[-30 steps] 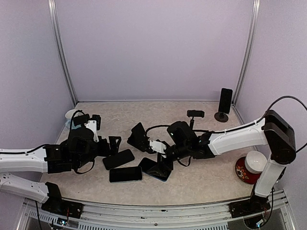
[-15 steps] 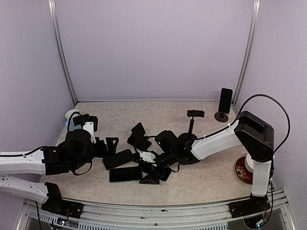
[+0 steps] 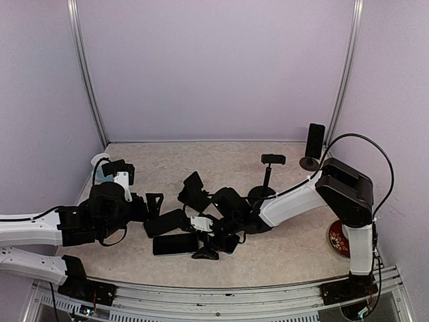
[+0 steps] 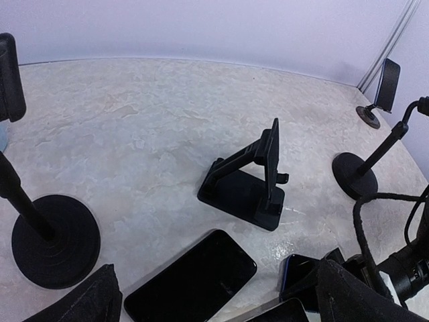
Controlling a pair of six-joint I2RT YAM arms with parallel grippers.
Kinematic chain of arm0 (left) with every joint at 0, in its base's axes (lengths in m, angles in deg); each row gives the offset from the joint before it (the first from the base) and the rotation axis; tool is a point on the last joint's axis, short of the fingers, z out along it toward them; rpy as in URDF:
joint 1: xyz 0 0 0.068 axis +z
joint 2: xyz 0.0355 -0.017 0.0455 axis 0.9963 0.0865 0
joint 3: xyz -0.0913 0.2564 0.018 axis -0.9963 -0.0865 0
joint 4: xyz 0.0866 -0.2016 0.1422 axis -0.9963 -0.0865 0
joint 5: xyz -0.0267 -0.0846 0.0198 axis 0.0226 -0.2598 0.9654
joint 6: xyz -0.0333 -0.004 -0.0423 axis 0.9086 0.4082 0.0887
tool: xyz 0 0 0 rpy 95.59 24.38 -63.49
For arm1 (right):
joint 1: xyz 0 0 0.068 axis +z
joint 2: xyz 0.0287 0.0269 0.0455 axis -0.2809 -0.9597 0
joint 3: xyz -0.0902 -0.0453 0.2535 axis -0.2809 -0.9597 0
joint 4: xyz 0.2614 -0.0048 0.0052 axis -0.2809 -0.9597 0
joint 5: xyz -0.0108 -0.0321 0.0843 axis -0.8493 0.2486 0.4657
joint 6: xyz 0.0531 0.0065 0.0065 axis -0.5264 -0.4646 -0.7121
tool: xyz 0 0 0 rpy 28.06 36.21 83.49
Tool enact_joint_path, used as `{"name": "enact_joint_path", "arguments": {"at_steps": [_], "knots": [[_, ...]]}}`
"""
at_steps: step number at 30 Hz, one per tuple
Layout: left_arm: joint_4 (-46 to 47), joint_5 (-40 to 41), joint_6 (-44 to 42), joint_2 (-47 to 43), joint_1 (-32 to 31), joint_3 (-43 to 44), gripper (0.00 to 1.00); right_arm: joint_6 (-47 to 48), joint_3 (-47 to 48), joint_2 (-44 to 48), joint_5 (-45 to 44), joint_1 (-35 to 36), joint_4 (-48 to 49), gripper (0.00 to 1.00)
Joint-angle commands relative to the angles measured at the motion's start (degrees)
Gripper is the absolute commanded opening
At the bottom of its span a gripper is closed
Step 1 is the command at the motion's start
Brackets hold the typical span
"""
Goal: Place the phone on the phone stand
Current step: Pick up the phone at the center of the board.
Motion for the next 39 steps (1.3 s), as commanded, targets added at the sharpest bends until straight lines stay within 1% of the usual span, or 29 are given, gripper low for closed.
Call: {"name": "enact_joint_path", "arguments": {"at_steps": [1, 17, 23, 27, 28, 30, 34, 39], "knots": [[-0.43, -0.11, 0.39, -0.88, 0.56, -0.78, 0.99, 0.25, 1.72, -1.79, -1.83, 0.62, 0.68, 1.00], [-0.13, -0.98, 0.50, -0.75, 1.26, -1.05, 0.99, 2.18, 4.39, -4.77, -3.04, 1.74, -3.42, 1.00], [-0.20, -1.17, 0.61, -0.78, 1.35, -0.88, 0.99, 2.51, 6.68, -5.91, -3.08, 1.78, -6.63, 0.94], [-0.32, -1.24, 0.42, -1.16, 1.65, -0.89, 0.99, 3.02, 7.31, -6.07, -3.73, 1.76, -8.42, 0.87], [-0.34, -1.31, 0.42, -1.22, 1.74, -0.95, 0.99, 3.25, 7.37, -6.09, -3.93, 1.81, -8.84, 0.84], [-0.39, -1.43, 0.33, -1.26, 1.93, -0.90, 0.99, 3.42, 7.74, -6.25, -4.41, 1.76, -9.79, 0.74], [-0.21, -1.69, 0.25, -1.25, 2.19, -0.96, 0.99, 3.13, 7.04, -5.72, -5.52, 1.76, -9.03, 0.64], [-0.20, -2.01, 0.24, -1.25, 2.40, -0.83, 0.99, 2.81, 4.38, -2.18, -5.40, 1.76, -5.25, 0.59]]}}
